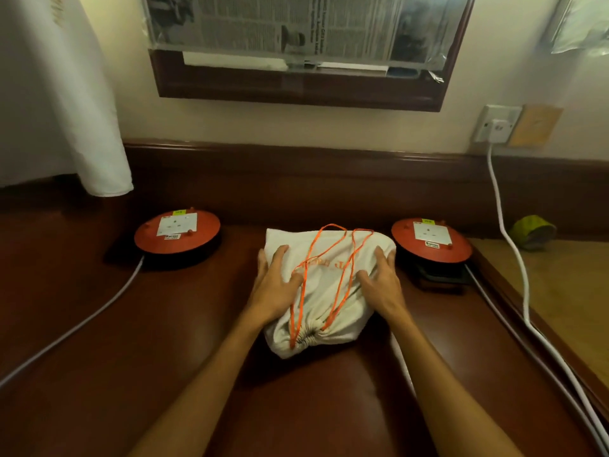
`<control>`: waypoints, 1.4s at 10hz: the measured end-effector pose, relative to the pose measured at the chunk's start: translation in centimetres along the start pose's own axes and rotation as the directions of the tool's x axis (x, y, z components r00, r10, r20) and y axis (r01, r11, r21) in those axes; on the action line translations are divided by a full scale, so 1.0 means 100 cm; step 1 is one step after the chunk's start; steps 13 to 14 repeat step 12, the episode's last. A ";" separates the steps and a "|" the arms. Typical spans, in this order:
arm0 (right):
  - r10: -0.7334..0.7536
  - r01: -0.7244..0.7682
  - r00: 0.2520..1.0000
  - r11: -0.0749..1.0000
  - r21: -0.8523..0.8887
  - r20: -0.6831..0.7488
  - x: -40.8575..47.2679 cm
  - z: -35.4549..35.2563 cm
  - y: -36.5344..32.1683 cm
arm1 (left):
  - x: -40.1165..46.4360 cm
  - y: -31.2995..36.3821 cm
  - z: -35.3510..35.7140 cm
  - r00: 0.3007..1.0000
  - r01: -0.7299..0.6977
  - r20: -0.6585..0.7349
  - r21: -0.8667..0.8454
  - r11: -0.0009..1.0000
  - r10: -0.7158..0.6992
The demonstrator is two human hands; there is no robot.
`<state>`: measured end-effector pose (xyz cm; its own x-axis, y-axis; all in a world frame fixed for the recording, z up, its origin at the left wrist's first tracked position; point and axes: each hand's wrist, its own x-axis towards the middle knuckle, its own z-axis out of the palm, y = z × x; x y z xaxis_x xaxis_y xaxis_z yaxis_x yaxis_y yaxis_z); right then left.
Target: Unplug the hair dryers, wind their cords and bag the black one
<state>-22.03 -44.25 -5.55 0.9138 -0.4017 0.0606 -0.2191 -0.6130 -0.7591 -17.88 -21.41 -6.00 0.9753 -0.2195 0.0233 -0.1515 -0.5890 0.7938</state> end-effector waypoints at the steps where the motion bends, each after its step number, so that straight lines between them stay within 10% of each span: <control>1: -0.056 0.059 0.995 0.998 -0.026 0.086 0.006 0.009 -0.011 | -0.023 -0.003 0.007 0.991 0.105 -0.088 0.033 0.994 -0.102; 10: 0.017 -0.034 0.998 0.963 -0.266 -0.065 0.073 0.079 -0.049 | 0.106 -0.024 -0.032 0.999 0.023 -0.037 -0.065 0.998 -0.025; 12: -0.039 0.039 0.998 0.999 0.006 0.049 0.071 0.045 -0.033 | 0.104 -0.060 -0.035 0.971 0.133 -0.053 -0.696 0.705 -0.235; 14: -0.039 0.039 0.998 0.999 0.006 0.049 0.071 0.045 -0.033 | 0.104 -0.060 -0.035 0.971 0.133 -0.053 -0.696 0.705 -0.235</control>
